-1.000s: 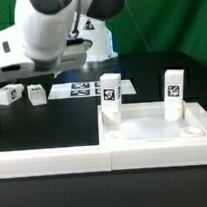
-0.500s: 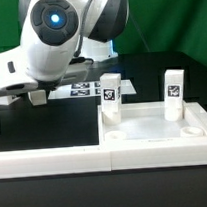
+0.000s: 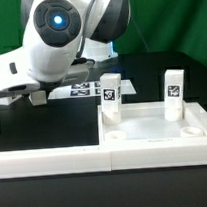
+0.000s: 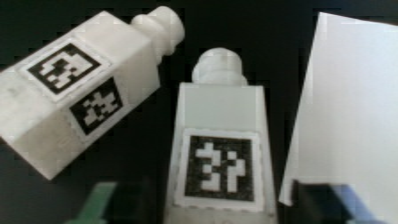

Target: Assemble square table

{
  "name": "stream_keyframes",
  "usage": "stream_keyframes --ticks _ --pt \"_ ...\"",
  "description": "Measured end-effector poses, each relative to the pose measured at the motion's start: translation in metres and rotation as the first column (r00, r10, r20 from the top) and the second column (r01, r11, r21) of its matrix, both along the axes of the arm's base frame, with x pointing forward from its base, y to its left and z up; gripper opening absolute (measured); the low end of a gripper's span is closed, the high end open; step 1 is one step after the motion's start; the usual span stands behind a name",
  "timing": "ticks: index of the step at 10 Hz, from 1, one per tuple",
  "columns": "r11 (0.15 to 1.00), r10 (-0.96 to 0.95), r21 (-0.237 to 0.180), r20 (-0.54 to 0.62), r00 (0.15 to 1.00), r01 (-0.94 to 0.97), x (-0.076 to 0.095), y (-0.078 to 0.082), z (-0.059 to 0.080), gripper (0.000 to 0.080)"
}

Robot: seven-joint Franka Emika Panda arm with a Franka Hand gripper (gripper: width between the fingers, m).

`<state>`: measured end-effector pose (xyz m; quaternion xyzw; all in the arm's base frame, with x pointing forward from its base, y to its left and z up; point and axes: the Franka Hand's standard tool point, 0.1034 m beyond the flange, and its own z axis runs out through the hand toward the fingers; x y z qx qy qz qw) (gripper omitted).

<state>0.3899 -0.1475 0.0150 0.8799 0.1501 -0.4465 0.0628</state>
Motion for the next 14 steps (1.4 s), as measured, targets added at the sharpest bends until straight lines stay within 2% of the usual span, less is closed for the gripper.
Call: stream_keyframes --ticks 1,6,7,8,9,10,13,14 --pt "1.0 0.0 0.0 0.0 1.0 0.0 0.0 0.0 0.0 0.0287" --pt "1.0 0.001 0.001 -0.003 1.0 -0.001 0.0 0.0 0.001 0.0287" --pt "1.0 -0.004 0.009 -0.044 0.999 0.004 0.005 0.006 0.023 0.0287" --pt "1.0 -0.014 0.011 -0.043 0.999 0.014 0.021 0.014 0.054 0.0287" --pt "0.999 -0.044 0.01 -0.055 0.998 0.044 0.03 0.019 0.08 0.0288" --pt "0.998 -0.067 0.002 -0.077 0.995 0.068 0.037 0.019 0.097 0.0288" --pt "0.998 -0.064 0.004 -0.052 0.997 0.064 0.04 0.017 0.096 0.0288" --pt "0.998 -0.059 0.026 0.031 0.998 0.058 0.049 0.016 0.094 0.0288"
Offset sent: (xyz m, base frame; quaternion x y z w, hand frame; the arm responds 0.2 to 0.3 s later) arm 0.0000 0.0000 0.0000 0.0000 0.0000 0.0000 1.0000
